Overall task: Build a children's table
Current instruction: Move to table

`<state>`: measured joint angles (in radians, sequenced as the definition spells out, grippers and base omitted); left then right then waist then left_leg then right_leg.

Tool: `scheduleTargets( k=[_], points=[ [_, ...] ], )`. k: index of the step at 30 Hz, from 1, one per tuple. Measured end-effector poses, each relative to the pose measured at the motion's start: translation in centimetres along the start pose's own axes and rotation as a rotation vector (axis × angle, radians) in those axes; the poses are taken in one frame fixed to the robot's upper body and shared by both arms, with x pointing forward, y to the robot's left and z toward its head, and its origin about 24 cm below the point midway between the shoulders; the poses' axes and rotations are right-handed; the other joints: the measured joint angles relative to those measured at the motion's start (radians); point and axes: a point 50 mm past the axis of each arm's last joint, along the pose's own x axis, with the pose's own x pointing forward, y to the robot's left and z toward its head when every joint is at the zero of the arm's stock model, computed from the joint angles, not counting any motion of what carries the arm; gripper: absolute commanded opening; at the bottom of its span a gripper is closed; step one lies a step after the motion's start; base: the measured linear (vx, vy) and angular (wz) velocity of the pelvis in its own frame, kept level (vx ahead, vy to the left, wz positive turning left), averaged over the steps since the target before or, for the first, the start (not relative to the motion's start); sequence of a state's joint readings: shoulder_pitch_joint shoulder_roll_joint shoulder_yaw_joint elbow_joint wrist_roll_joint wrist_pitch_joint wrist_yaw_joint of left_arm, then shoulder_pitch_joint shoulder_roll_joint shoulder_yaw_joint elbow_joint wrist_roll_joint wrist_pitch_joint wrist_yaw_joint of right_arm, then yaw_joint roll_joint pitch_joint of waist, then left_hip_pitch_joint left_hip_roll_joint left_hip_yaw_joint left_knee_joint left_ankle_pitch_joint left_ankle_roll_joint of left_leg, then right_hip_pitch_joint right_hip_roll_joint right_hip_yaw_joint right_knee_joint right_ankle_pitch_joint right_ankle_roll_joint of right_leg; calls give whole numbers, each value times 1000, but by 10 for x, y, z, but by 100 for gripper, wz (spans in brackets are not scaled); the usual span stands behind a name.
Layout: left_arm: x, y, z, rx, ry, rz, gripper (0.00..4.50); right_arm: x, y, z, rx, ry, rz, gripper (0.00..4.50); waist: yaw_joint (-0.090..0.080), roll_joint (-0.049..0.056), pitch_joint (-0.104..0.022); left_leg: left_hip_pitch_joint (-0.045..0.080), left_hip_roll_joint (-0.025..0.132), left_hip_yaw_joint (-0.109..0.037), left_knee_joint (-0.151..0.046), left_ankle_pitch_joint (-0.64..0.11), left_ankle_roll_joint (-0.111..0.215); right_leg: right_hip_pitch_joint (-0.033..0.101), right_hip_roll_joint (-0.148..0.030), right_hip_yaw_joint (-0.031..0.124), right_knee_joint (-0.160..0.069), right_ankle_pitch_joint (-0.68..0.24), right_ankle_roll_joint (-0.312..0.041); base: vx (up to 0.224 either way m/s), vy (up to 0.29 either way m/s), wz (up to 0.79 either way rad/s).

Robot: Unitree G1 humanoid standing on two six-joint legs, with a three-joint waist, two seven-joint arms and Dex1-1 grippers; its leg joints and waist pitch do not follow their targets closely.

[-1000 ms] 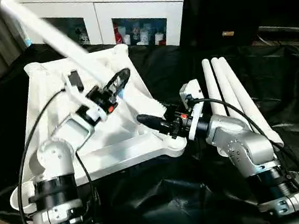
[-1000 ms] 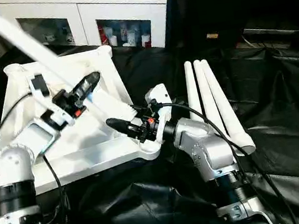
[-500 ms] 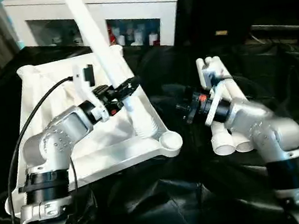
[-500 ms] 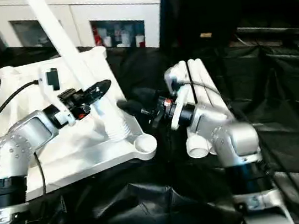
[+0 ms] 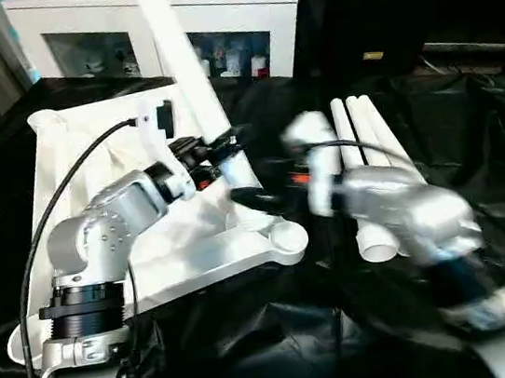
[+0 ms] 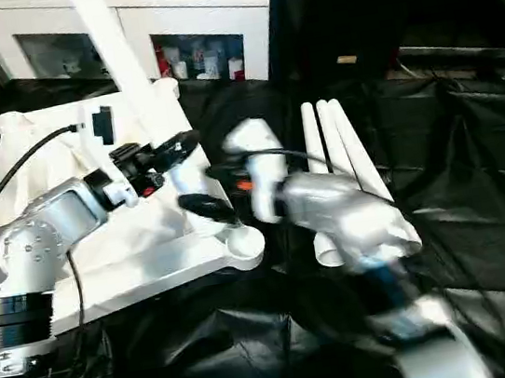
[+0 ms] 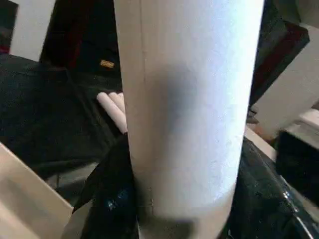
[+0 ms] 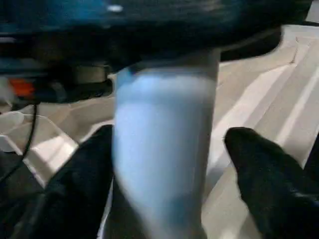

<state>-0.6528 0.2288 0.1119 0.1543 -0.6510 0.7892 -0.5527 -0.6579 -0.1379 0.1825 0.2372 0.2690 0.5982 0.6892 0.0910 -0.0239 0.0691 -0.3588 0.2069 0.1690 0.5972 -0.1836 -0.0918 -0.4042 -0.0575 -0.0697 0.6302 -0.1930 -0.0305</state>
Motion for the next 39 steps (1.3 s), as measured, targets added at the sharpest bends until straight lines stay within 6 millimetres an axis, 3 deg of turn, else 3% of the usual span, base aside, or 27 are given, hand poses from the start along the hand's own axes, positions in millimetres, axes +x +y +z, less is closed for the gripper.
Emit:
scheduleTargets(
  k=[8,16,18,20,22,23,29,31,33,36,39],
  points=[
    [0,0,0,-1,-1,0,197,4,2,-3,-15,16,3,258,-1,-1,0,0,0,0,0,0,0,0,0,0,0,0,0,0,0,0],
    [-1,-1,1,9,12,-12,196,3,3,-4,-5,9,37,208,-1,-1,0,0,0,0,0,0,0,0,0,0,0,0,0,0,0,0],
    [-3,-5,4,26,17,-36,265,0,4,-3,14,-16,66,197,-1,-1,0,0,0,0,0,0,0,0,0,0,0,0,0,0,0,0],
    [-4,-8,5,24,15,-80,268,-4,7,-4,51,-48,112,196,0,-1,0,0,0,0,0,0,0,0,0,0,0,0,0,0,0,0],
    [-9,-22,7,11,-16,-235,277,-16,14,-5,120,-93,256,195,4,-1,0,-1,0,0,0,-1,1,0,0,0,-1,0,0,0,0,0],
    [-10,-26,9,10,-29,-280,306,-20,17,-4,132,-104,297,195,5,-1,0,-1,0,0,0,-1,1,0,0,0,-1,0,0,0,0,0],
    [-21,-40,20,-61,-101,-523,324,-43,28,-2,208,-125,525,194,6,0,0,2,0,0,1,0,0,2,0,0,1,1,0,0,0,0],
    [-27,-43,22,-94,-104,-600,324,-50,28,-7,229,-112,563,194,7,0,0,2,0,0,1,0,0,3,0,0,1,1,0,0,0,0],
    [-32,-43,23,-100,-79,-637,287,-52,31,-8,234,-104,596,194,5,0,0,2,0,-1,1,0,0,2,0,0,1,1,0,0,0,0],
    [-34,-44,25,-106,-68,-665,282,-54,34,-5,235,-106,629,194,9,1,-1,3,0,-1,1,0,0,2,0,0,1,1,0,0,0,0],
    [-34,-44,26,-107,-65,-672,243,-55,35,-4,235,-102,635,194,12,1,-1,3,0,-1,1,0,0,2,0,0,1,1,0,0,0,0]
  ],
)
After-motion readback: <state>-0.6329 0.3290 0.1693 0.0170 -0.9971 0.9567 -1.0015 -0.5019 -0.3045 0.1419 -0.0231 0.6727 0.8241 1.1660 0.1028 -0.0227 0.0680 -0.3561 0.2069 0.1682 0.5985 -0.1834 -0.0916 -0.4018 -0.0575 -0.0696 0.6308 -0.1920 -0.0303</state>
